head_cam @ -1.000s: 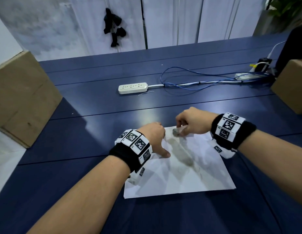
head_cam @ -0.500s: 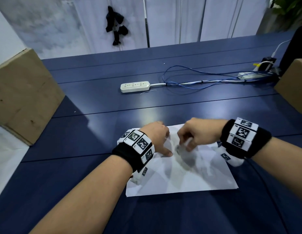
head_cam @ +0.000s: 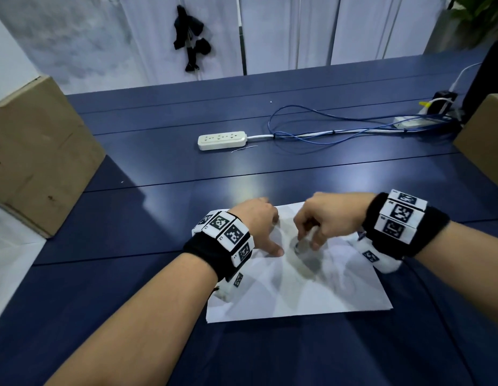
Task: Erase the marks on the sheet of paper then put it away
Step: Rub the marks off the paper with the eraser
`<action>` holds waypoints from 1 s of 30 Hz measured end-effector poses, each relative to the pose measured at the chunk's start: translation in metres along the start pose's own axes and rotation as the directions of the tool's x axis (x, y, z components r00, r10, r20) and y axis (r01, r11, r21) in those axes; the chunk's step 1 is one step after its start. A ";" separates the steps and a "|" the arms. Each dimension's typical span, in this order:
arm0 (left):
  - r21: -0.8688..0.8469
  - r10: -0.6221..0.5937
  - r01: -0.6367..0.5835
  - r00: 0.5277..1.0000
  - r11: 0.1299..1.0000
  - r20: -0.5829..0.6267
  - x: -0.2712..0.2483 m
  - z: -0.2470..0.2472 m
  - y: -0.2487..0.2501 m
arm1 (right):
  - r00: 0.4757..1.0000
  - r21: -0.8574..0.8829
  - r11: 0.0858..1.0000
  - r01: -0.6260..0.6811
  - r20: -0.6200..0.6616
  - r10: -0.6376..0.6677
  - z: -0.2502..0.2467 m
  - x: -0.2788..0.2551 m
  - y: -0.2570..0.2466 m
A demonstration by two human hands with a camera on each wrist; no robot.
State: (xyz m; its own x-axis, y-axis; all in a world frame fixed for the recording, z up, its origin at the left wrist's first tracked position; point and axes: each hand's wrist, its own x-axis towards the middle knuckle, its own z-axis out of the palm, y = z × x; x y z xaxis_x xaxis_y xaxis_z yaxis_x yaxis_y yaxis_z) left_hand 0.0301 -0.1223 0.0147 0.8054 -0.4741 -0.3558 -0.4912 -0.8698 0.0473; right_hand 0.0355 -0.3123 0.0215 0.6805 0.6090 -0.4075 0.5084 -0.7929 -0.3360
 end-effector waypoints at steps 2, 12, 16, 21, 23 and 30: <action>-0.006 -0.001 0.001 1.000 1.000 -0.004 0.001 0.000 0.000 | 0.985 -0.060 0.995 -0.081 -0.160 0.071 -0.009 0.011 0.008; 0.005 -0.002 0.002 1.000 1.000 0.007 0.000 -0.001 0.001 | 1.000 0.004 1.000 -0.017 0.002 0.017 0.004 -0.003 0.000; -0.007 -0.002 0.002 1.000 1.000 -0.006 -0.001 0.000 0.001 | 0.955 -0.011 0.991 -0.136 -0.268 0.128 -0.012 0.016 0.014; 0.008 -0.012 0.012 1.000 1.000 -0.009 -0.001 0.000 0.000 | 0.994 0.001 0.999 -0.051 -0.094 0.051 0.000 -0.002 0.005; 0.004 -0.005 0.005 1.000 1.000 -0.004 0.000 0.000 0.001 | 1.000 0.010 1.000 -0.018 0.014 0.018 0.005 -0.006 -0.001; -0.023 -0.020 0.019 1.000 1.000 -0.019 0.000 0.002 -0.001 | 0.946 -0.010 0.992 -0.128 -0.301 0.119 -0.011 0.011 0.014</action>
State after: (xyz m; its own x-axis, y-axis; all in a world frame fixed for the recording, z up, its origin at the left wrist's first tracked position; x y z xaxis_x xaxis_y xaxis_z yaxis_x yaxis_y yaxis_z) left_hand 0.0294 -0.1211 0.0125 0.8209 -0.4595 -0.3390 -0.4678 -0.8816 0.0621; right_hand 0.0566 -0.3171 0.0218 0.8633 0.4752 -0.1703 0.4223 -0.8647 -0.2721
